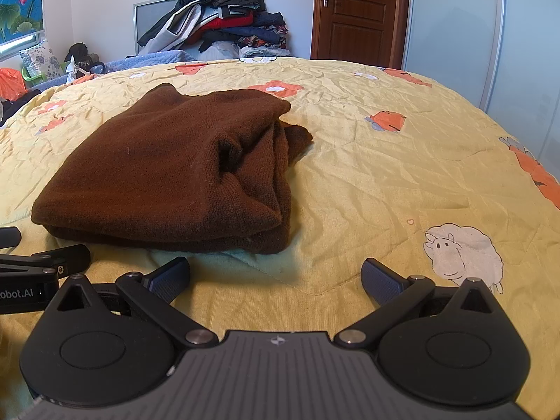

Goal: Fold small clothes

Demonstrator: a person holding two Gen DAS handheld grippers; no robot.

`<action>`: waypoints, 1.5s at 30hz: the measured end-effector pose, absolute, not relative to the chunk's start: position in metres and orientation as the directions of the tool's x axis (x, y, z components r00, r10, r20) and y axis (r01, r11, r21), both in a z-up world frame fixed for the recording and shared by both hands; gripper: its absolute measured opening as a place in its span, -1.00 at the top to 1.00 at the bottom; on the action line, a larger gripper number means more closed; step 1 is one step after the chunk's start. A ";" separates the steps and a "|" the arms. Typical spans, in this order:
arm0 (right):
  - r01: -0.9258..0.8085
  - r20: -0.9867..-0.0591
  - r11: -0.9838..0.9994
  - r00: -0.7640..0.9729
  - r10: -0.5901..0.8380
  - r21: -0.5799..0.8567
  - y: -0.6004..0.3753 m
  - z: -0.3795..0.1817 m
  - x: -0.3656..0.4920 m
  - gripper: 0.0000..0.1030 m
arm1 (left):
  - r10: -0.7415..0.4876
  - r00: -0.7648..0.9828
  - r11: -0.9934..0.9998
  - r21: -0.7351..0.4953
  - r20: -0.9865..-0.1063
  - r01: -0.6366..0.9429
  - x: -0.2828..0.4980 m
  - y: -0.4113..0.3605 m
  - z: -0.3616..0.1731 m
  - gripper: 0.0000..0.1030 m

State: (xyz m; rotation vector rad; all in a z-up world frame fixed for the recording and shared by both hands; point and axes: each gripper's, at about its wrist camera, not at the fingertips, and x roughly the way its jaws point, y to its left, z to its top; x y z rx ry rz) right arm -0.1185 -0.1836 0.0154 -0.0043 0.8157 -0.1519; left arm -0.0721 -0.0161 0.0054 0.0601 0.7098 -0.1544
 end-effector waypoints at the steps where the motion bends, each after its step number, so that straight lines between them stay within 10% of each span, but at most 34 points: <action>1: 0.133 -0.725 0.989 0.675 -0.137 -0.062 -0.184 0.015 -0.119 -1.00 | -0.121 0.748 0.987 0.003 -0.653 0.162 -0.072 -0.016 0.005 -1.00; 45: 0.134 -0.725 0.989 0.675 -0.137 -0.062 -0.183 0.016 -0.119 -1.00 | -0.082 0.745 0.994 0.000 -0.662 0.109 -0.069 -0.019 0.007 -1.00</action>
